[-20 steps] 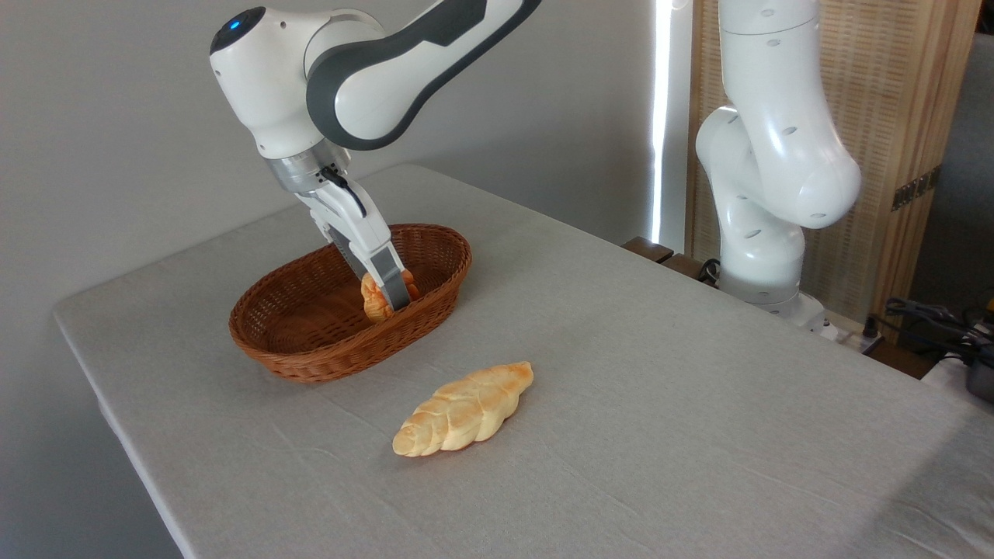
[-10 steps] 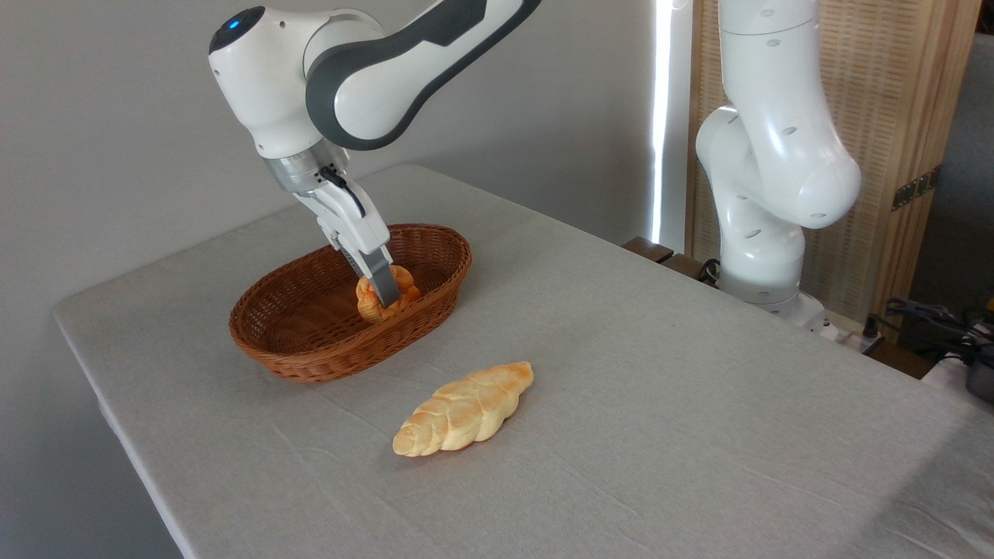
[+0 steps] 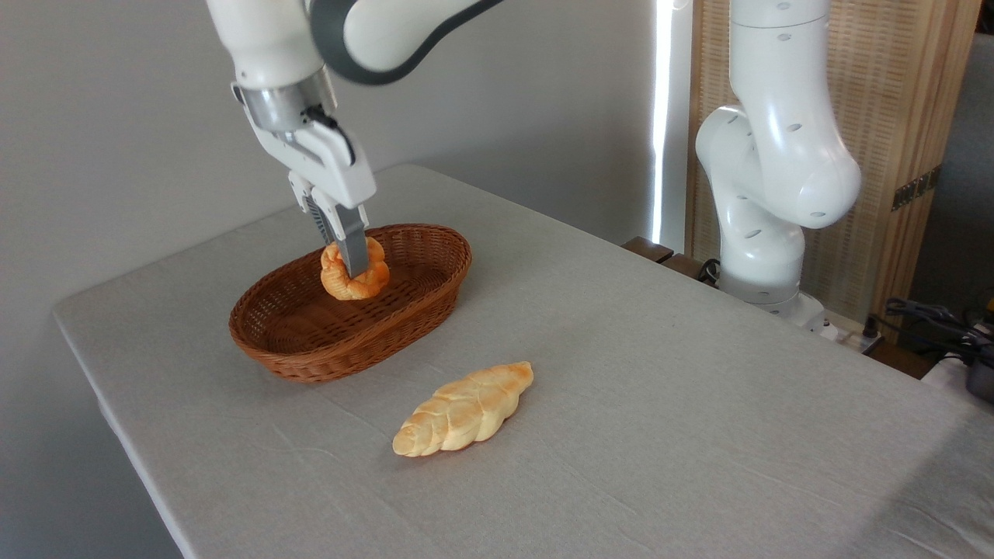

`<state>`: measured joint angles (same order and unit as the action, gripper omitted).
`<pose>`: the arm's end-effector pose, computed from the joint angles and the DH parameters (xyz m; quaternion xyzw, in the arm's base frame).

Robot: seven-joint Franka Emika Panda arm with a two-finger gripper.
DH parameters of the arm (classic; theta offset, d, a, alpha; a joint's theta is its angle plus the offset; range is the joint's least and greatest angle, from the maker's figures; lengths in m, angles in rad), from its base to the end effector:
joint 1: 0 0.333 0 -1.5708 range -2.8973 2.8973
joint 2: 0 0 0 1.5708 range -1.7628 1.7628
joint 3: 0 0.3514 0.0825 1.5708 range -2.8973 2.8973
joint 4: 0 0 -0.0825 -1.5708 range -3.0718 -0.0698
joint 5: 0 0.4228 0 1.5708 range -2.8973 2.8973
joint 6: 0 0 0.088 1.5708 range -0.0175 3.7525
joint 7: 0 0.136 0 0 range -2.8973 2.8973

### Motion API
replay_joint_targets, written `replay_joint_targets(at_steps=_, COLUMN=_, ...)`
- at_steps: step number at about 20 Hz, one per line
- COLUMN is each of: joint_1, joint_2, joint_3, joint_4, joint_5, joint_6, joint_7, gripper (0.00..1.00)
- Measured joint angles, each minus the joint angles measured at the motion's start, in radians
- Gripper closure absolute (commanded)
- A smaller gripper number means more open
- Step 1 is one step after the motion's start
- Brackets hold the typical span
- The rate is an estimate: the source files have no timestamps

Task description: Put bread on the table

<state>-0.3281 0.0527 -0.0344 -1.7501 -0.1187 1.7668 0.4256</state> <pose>0.5699 -0.2305 0.5244 0.9264 -0.3715 -0.0161 0.0594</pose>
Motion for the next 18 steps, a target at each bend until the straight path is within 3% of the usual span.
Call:
replay_joint_targets(at_steps=3, joint_1=0.004, joint_2=-0.044, joint_3=0.103, joint_4=0.0, joint_5=0.0, joint_6=-0.009, joint_7=0.047, gripper=0.7)
replay_joint_targets(at_steps=7, joint_1=0.01, joint_2=-0.05, joint_3=0.238, joint_4=-0.012, joint_5=0.013, joint_6=-0.011, joint_7=0.206, gripper=0.58)
replay_joint_targets(at_steps=8, joint_1=0.011, joint_2=-0.047, joint_3=0.263, joint_4=-0.018, joint_5=0.028, joint_6=-0.011, joint_7=0.247, gripper=0.45)
replay_joint_targets(at_steps=9, joint_1=0.012, joint_2=-0.042, joint_3=0.285, joint_4=-0.023, joint_5=0.038, joint_6=-0.01, joint_7=0.282, gripper=0.19)
replay_joint_targets(at_steps=10, joint_1=0.012, joint_2=-0.035, joint_3=0.303, joint_4=-0.027, joint_5=0.041, joint_6=-0.003, joint_7=0.309, gripper=0.0)
replay_joint_targets(at_steps=14, joint_1=0.008, joint_2=0.013, joint_3=0.314, joint_4=-0.037, joint_5=0.031, joint_6=0.097, joint_7=0.334, gripper=0.0)
replay_joint_targets(at_steps=18, joint_1=-0.008, joint_2=0.072, joint_3=0.299, joint_4=-0.038, joint_5=-0.035, joint_6=0.178, joint_7=0.334, gripper=0.0)
